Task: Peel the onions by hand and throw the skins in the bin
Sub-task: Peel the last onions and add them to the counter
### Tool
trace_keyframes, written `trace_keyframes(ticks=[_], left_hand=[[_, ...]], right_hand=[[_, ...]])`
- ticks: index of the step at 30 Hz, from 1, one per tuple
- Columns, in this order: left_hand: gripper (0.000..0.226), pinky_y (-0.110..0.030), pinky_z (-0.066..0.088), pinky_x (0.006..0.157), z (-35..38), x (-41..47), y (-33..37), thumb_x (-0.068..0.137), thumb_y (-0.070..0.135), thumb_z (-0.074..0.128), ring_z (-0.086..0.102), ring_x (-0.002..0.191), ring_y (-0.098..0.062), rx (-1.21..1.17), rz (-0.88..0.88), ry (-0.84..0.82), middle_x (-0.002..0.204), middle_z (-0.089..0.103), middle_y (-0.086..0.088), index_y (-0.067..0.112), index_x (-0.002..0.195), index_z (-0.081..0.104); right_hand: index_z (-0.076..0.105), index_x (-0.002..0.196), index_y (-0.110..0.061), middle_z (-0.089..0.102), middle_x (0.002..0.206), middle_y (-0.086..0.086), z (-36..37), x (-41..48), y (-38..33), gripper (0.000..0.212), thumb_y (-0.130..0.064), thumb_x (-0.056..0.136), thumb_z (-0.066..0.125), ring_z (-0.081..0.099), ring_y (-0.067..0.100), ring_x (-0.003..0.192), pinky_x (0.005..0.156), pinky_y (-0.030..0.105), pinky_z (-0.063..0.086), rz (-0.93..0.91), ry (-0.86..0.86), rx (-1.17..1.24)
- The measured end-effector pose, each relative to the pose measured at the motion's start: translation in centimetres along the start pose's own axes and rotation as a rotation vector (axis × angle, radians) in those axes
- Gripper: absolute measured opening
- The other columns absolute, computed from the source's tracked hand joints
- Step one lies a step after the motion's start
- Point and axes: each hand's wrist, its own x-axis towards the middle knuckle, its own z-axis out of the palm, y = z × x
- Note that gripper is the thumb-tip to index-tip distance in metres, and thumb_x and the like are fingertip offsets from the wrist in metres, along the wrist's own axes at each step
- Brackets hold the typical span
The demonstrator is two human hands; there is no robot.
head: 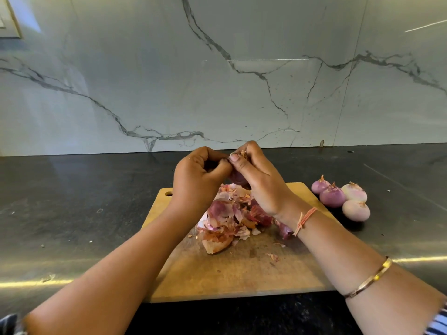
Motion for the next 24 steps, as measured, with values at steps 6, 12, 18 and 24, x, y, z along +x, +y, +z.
trace_keyframes(ticks=[6, 12, 18, 24], left_hand=[[0.014, -0.052, 0.054, 0.081, 0.08, 0.43, -0.39, 0.085, 0.005, 0.064, 0.066, 0.083, -0.04, -0.147, -0.112, 0.051, 0.075, 0.072, -0.01, 0.013, 0.075, 0.069], [0.016, -0.034, 0.056, 0.078, 0.06, 0.48, -0.24, 0.087, -0.001, 0.058, 0.064, 0.073, -0.024, -0.404, -0.241, 0.025, 0.071, 0.067, -0.01, 0.004, 0.074, 0.064], [0.015, -0.014, 0.05, 0.067, 0.2, 0.63, 0.13, 0.088, -0.003, 0.055, 0.053, 0.065, -0.009, -0.691, -0.381, 0.027, 0.069, 0.056, -0.006, 0.0, 0.074, 0.062], [0.015, -0.014, 0.051, 0.067, -0.11, 0.54, 0.26, 0.09, 0.0, 0.054, 0.055, 0.064, -0.008, -0.704, -0.374, 0.024, 0.072, 0.058, -0.006, 0.001, 0.077, 0.062]], right_hand=[[0.048, 0.097, -0.015, 0.054, 0.09, -0.003, 0.08, -0.08, 0.42, 0.015, -0.03, 0.094, 0.045, 0.055, 0.001, 0.082, 0.078, 0.02, 0.047, -0.018, -0.023, 0.076], [0.054, 0.103, -0.011, 0.057, 0.101, 0.0, 0.04, 0.08, 0.62, 0.024, -0.029, 0.09, 0.043, 0.057, 0.004, 0.096, 0.085, 0.018, 0.046, -0.034, -0.022, 0.15], [0.06, 0.1, -0.016, 0.063, 0.101, -0.001, 0.23, 0.45, 0.89, 0.021, -0.023, 0.088, 0.045, 0.06, 0.007, 0.099, 0.089, 0.02, 0.045, -0.016, -0.011, 0.364], [0.064, 0.106, -0.022, 0.067, 0.107, -0.004, -0.11, 0.45, 0.66, 0.028, -0.027, 0.081, 0.054, 0.062, 0.009, 0.103, 0.086, 0.023, 0.048, 0.077, -0.004, 0.3]])
